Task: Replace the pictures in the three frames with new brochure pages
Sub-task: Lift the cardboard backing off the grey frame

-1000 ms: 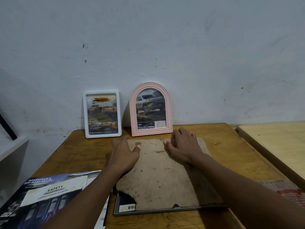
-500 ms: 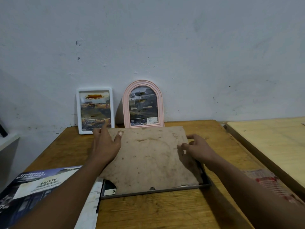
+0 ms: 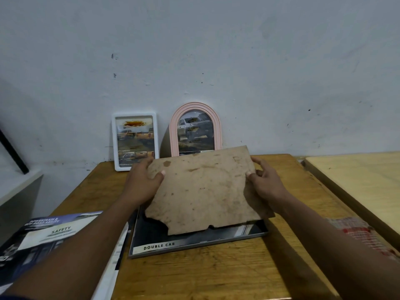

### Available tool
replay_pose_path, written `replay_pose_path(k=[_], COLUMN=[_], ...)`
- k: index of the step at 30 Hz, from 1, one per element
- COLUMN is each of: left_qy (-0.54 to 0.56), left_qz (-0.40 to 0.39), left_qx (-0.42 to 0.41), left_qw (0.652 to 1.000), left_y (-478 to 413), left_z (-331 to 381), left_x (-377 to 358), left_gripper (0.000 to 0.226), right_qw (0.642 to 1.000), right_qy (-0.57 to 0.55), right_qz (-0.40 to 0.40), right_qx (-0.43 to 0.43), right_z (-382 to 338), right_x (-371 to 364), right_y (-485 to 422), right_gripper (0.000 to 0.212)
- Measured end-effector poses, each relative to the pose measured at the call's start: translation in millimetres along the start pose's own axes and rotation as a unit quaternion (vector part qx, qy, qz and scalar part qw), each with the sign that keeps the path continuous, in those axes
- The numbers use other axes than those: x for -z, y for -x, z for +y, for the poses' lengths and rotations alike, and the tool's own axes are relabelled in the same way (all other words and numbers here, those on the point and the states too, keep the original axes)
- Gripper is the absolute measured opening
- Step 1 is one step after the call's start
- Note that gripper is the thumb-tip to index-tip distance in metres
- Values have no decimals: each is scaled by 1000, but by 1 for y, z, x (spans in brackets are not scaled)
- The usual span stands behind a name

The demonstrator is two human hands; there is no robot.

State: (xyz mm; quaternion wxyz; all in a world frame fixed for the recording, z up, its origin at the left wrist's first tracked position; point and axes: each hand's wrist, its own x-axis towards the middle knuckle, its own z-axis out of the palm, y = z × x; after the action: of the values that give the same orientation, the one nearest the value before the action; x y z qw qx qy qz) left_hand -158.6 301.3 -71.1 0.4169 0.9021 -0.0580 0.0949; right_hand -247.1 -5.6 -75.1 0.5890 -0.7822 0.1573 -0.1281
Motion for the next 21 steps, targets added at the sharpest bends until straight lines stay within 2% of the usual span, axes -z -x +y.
replay_pose_path(k=[3,9,16,21], left_qy=[1,-45,-102,-133], left_qz=[-25,-59,-79,-77], left_qx=[0,5,42,56], left_qw=[1000,997,991,987], left_y=[10,44,108,142], left_z=[6,18,3,-4], left_x=[-2,1,5,5], left_gripper=[65,62,67,63], right_qw=[1000,991,979,974], right_qy=[27,79,154,202], right_qz=[-8,-56,-55,-30], right_qx=[-10,-91,-118,-99], right_z=[-5,-12,13,28], right_x=[14,37,35,33], right_y=[4,39,101,126], right_gripper=[43,45,48,49])
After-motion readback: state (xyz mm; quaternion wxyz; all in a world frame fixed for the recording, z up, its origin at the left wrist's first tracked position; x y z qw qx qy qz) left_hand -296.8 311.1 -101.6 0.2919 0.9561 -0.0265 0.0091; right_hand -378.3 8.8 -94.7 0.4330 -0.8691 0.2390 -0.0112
